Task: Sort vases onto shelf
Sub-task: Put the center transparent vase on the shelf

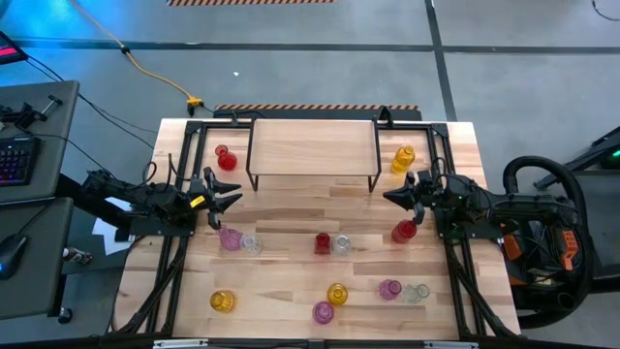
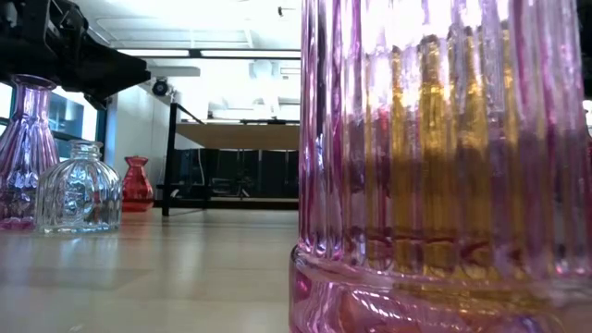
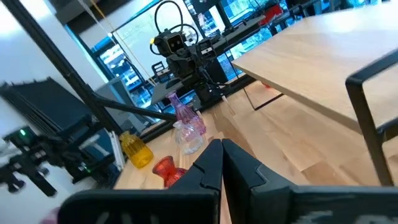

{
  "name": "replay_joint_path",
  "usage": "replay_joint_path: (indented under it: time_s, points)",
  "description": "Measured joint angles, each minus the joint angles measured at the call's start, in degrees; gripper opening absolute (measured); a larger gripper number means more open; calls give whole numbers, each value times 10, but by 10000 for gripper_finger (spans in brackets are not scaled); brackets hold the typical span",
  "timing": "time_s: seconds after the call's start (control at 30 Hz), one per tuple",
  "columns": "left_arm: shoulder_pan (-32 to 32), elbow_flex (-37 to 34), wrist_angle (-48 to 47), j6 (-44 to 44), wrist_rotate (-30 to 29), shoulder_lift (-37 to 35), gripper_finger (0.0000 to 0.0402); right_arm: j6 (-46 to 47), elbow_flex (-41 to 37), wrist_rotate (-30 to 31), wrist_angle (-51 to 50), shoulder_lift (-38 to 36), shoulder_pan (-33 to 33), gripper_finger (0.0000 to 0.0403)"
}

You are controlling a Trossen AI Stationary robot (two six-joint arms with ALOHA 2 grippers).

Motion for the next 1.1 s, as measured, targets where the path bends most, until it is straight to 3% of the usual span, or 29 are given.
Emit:
replay_joint_path:
  time_s: [0.4, 0.63, 1.1]
  points:
    - [0, 0, 0, 0, 0, 0, 120, 0, 22, 20, 3, 1, 0, 0]
    - [0, 0, 0, 0, 0, 0, 120, -56, 110, 7, -22, 9, 0, 0]
    - [0, 0, 0, 0, 0, 0, 120, -110, 310, 6, -202, 94, 0, 0]
